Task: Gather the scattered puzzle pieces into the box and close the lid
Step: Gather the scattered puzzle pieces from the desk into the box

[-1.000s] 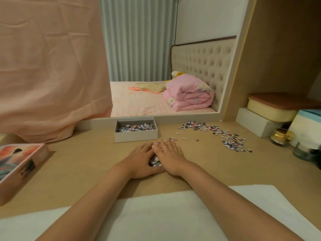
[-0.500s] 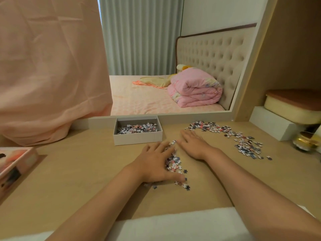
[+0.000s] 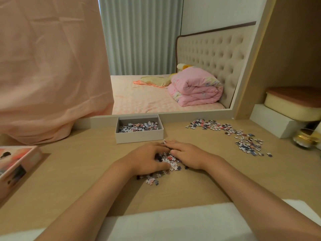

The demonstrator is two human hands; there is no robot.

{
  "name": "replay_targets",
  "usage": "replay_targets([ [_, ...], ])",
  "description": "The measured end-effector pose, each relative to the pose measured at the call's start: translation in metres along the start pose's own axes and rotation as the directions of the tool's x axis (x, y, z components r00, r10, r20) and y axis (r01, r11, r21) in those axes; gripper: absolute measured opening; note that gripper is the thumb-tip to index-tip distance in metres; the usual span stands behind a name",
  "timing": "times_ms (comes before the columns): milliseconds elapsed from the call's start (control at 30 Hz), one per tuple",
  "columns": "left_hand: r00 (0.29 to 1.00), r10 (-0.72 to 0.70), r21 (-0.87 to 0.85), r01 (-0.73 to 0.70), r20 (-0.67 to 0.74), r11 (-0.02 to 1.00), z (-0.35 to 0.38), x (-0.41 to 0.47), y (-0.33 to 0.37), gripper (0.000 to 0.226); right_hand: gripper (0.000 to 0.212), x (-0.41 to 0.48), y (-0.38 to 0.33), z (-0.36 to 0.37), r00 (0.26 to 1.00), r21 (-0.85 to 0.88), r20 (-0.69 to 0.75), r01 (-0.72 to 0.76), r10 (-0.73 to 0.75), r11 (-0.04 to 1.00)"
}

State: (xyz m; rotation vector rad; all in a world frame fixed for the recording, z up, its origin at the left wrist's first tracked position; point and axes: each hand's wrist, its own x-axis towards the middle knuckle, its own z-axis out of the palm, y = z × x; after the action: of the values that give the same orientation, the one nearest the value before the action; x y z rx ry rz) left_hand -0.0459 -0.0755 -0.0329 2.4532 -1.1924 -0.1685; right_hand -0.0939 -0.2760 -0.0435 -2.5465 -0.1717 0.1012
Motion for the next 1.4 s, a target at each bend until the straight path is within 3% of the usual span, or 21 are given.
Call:
replay_targets([
  [133,0.989,-0.075,-0.127,0.058,-0.128,0.99,-0.01,-0.007,-0.016,0.028,0.041,0.005,-0.01,0.002,0.993,0.053,-0.114,0.01,-0.004,0.999],
  [200,0.984,-0.099,-0.085,0.087,-0.146,0.993,-0.013,-0.01,-0.025,0.031,0.042,0.008,-0.014,0.002,0.988,0.025,-0.153,-0.01,0.013,1.0],
  [333,0.987,-0.133,-0.028,0.131,-0.088,0.991,-0.014,-0.015,-0.037,0.047,0.043,0.008,-0.017,0.009,0.996,-0.05,-0.092,-0.006,0.002,0.999],
  [433,0.99,-0.109,-0.043,0.106,-0.09,0.993,-0.016,-0.014,-0.041,0.037,0.037,0.005,-0.023,0.006,0.993,-0.049,-0.108,0.032,-0.037,0.998],
  [533,0.955,-0.087,-0.07,0.07,-0.285,0.995,-0.021,-0.012,-0.044,0.027,0.032,0.006,-0.03,0.001,0.988,0.054,-0.151,0.054,-0.045,0.997],
  [633,0.862,-0.098,0.087,0.162,-0.497,0.983,-0.026,-0.01,-0.05,0.037,0.029,0.017,-0.032,0.0,0.96,0.202,-0.278,0.051,0.007,0.978],
  [667,0.847,-0.151,0.125,0.247,-0.509,0.961,-0.028,-0.011,-0.054,0.044,0.03,0.021,-0.033,-0.001,0.951,0.181,-0.309,0.065,-0.006,0.981],
  [733,0.854,-0.295,0.125,0.38,-0.429,0.917,-0.028,-0.015,-0.062,0.057,0.036,0.031,-0.036,-0.006,0.93,-0.071,-0.351,0.091,-0.11,0.993],
  [800,0.879,-0.359,0.065,0.397,-0.313,0.916,-0.026,-0.017,-0.068,0.062,0.046,0.043,-0.037,-0.011,0.923,-0.334,-0.319,0.104,-0.217,0.937],
  [833,0.89,-0.36,0.014,0.379,-0.281,0.925,-0.026,-0.018,-0.068,0.063,0.049,0.047,-0.036,-0.012,0.94,-0.358,-0.277,0.092,-0.2,0.929],
  [933,0.9,-0.332,-0.019,0.341,-0.281,0.94,-0.024,-0.016,-0.07,0.064,0.048,0.051,-0.034,-0.013,0.972,-0.27,-0.211,0.047,-0.106,0.962],
  [1067,0.927,-0.246,0.086,0.281,-0.285,0.956,-0.021,-0.013,-0.07,0.064,0.041,0.047,-0.028,-0.026,0.962,-0.355,-0.252,0.011,-0.107,0.935],
  [1233,0.953,-0.21,0.142,0.244,-0.219,0.959,-0.025,-0.012,-0.066,0.065,0.039,0.041,-0.029,-0.033,0.961,-0.309,-0.257,0.02,-0.103,0.951],
  [1300,0.936,-0.184,0.139,0.234,-0.298,0.962,-0.032,-0.014,-0.061,0.061,0.038,0.04,-0.036,-0.033,0.944,-0.337,-0.279,0.073,-0.174,0.939],
  [1400,0.884,-0.005,0.199,0.111,-0.468,0.974,-0.043,-0.015,-0.05,0.037,0.032,0.038,-0.052,-0.035,0.968,-0.26,-0.206,0.087,-0.143,0.962],
])
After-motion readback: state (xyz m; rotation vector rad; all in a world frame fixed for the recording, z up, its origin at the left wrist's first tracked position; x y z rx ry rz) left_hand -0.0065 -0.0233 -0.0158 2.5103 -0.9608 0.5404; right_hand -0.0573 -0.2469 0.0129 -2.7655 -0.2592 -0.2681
